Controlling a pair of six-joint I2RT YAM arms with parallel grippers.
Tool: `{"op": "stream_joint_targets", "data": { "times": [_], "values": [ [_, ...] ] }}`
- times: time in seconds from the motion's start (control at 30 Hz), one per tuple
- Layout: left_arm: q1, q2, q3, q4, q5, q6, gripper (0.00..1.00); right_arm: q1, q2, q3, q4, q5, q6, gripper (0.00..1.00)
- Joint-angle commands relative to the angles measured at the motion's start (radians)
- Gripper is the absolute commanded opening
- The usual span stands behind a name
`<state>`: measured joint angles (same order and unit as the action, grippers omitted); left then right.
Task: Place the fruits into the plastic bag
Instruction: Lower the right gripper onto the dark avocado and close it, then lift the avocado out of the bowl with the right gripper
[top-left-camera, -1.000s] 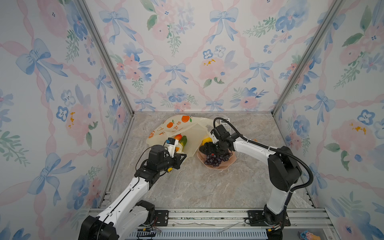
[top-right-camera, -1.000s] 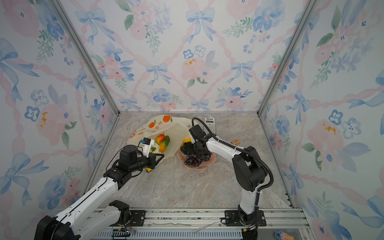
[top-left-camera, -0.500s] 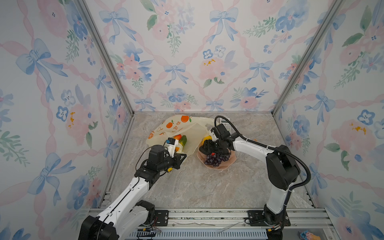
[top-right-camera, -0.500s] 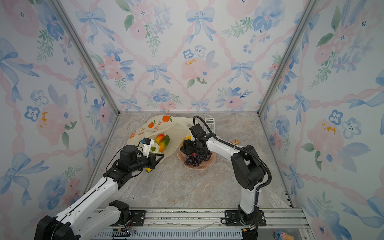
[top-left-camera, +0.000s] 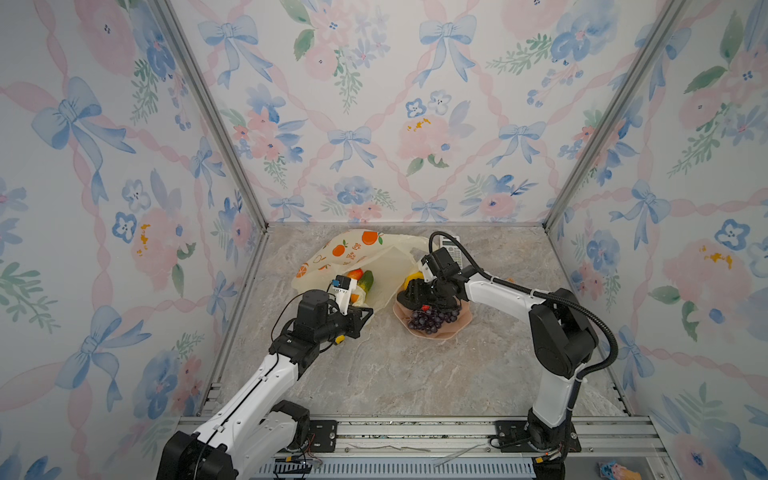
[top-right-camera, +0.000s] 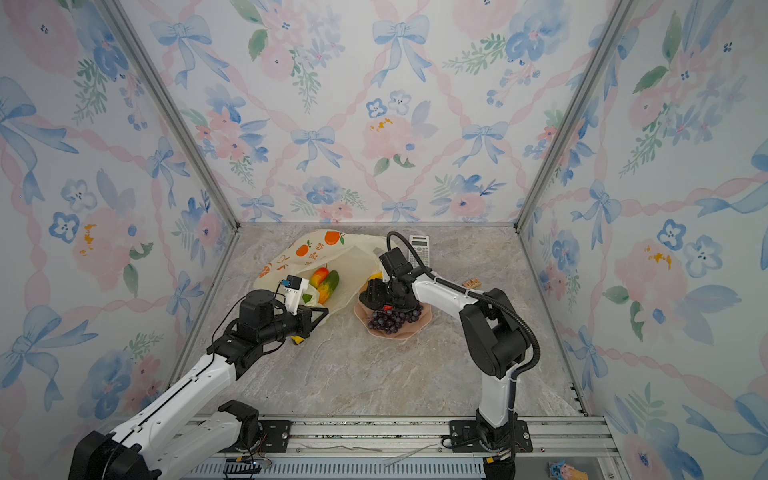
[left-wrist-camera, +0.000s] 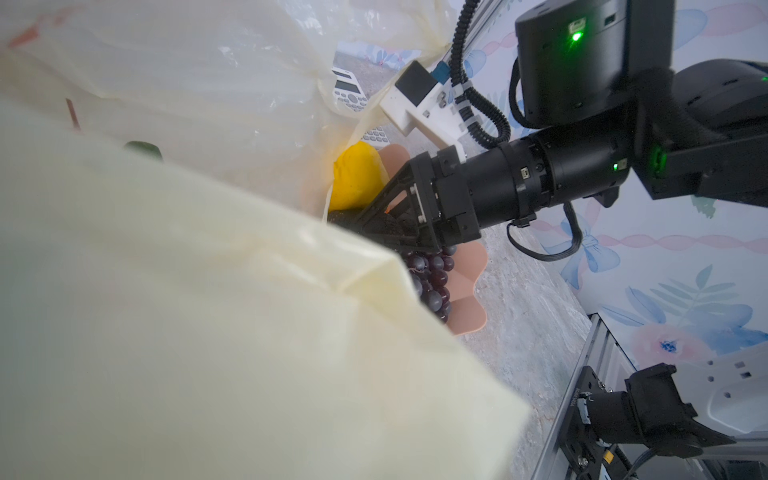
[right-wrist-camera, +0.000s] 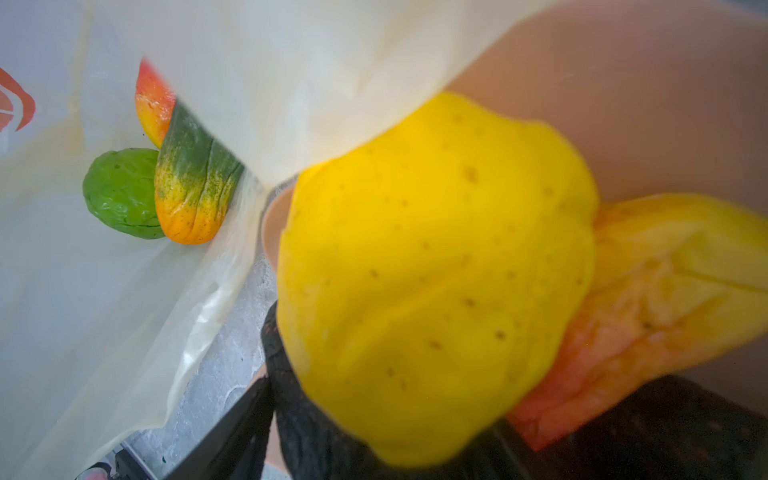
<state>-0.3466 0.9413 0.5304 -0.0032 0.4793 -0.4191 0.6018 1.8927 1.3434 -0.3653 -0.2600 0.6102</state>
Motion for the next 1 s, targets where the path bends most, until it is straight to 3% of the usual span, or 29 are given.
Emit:
{"op": "stream_joint_targets", "data": {
  "times": [0.0, 0.27, 0.97],
  "values": [
    [-0.002, -0.005, 0.018, -0.004, -0.001, 0.021, 0.00, -0.010, 0.036, -0.012, 0.006, -0.005, 0.008, 0.67],
    [-0.002, -0.002, 0.020, -0.004, -0.001, 0.021, 0.00, -0.013, -0.011, -0.031, -0.021, 0.026, 0.008, 0.50],
    [-0.005, -0.001, 0.020, -0.004, 0.001, 0.020, 0.00, -0.040, -0.266, -0.168, -0.042, 0.039, 0.008, 0.45]
  ]
}}
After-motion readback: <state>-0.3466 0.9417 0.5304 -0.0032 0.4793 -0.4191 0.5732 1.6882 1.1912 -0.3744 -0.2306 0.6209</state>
